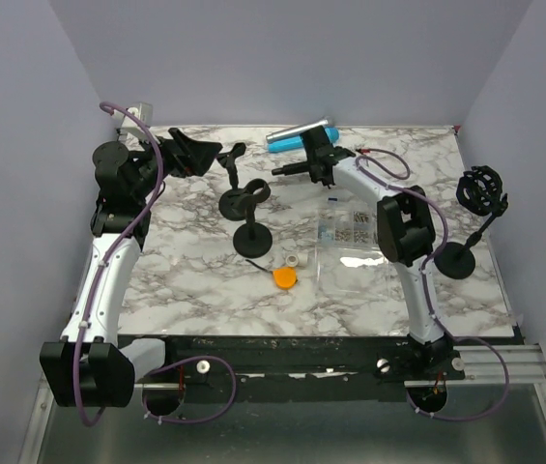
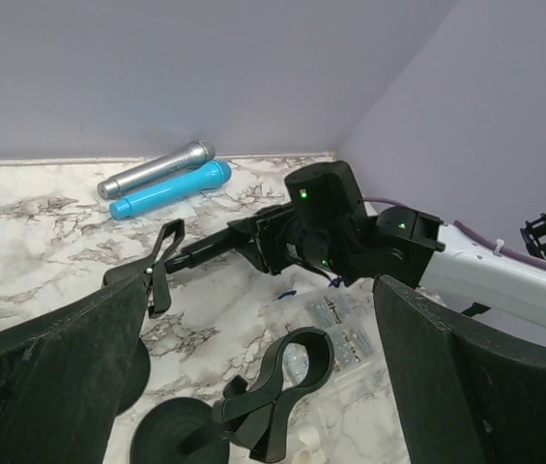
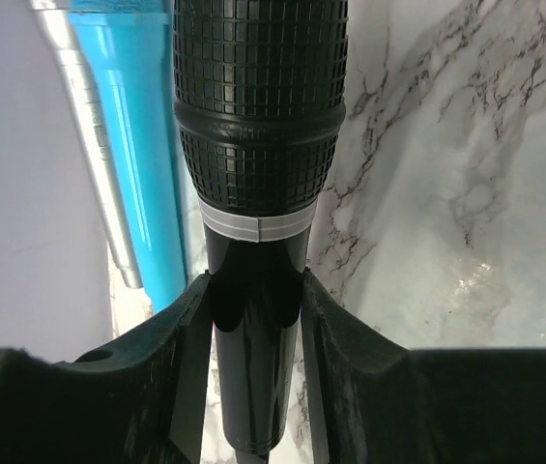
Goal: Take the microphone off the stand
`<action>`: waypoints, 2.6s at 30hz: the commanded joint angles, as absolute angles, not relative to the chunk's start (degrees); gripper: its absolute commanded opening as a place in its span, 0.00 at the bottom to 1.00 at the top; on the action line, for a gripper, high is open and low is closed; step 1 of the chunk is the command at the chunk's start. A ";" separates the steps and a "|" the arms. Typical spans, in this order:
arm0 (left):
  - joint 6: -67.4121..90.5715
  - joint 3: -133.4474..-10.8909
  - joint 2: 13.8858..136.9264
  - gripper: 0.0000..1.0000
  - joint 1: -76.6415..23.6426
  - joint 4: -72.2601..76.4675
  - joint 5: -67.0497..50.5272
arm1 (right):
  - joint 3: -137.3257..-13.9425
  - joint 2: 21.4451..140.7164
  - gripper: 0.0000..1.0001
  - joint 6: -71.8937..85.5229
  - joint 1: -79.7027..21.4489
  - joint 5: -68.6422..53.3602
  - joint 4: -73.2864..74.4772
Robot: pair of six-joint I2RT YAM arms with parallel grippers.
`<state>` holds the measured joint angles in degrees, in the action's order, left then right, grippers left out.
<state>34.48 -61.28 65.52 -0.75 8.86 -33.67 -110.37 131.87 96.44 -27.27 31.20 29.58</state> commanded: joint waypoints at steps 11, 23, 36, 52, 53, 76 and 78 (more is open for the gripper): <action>37.09 -62.14 66.01 0.99 1.84 11.16 -36.74 | -120.31 142.88 0.09 101.88 -24.43 28.87 26.76; 37.40 -62.22 66.00 0.99 2.29 10.99 -36.65 | -124.34 149.62 0.30 100.14 -24.08 25.54 22.98; 37.88 -62.14 66.33 0.99 2.55 10.99 -36.66 | -123.27 149.63 0.66 97.41 -24.06 22.89 21.08; 38.42 -61.87 67.11 0.99 2.55 11.51 -36.85 | -109.14 131.92 0.92 69.44 -25.40 21.44 17.90; 38.32 -61.73 67.15 0.99 2.55 11.55 -36.75 | -107.21 129.92 0.93 66.79 -25.55 20.75 16.78; 35.72 -62.23 66.87 0.99 -2.90 9.47 -35.40 | -32.41 54.82 0.98 23.60 -28.26 -5.85 -12.59; 35.93 -62.14 66.58 0.99 -3.28 9.66 -35.45 | -30.78 47.86 0.98 23.27 -28.23 -2.61 -8.73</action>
